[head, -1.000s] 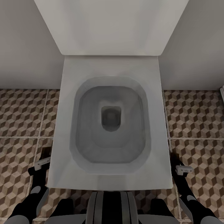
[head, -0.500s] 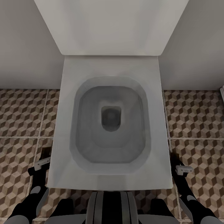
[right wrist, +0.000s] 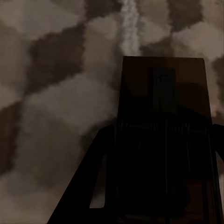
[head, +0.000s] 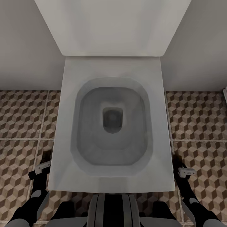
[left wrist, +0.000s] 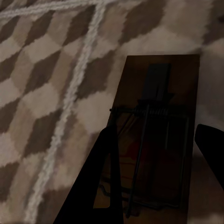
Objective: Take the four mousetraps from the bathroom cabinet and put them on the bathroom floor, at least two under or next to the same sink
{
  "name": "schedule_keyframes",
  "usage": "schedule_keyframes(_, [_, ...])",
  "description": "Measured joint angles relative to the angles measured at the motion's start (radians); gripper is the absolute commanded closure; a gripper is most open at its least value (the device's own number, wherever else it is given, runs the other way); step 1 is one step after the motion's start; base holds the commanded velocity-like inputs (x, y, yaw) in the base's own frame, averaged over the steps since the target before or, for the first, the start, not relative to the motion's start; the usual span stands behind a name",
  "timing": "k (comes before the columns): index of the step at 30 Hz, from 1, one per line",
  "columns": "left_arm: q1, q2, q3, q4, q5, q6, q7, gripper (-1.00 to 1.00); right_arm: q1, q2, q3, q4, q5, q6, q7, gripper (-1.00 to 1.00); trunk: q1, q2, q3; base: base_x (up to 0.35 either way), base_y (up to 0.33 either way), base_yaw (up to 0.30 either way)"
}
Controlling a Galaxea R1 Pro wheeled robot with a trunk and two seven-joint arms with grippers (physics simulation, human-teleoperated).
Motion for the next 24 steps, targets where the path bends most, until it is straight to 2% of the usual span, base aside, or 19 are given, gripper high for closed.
schedule_keyframes(8, [0.000,0.001,0.000,0.001,0.000,0.000,0.000,1.00,0.000,0.000,0.001,0.000,-0.003,0.002,-0.055,1.00,0.000,0.000,0.000,0.000,0.000,0.000])
schedule_keyframes(24, [0.000,0.000,0.000,0.001,0.000,-0.001,0.000,1.00,0.000,0.000,0.002,0.000,-0.003,0.003,-0.062,1.00,0.000,0.000,0.000,0.000,0.000,0.000])
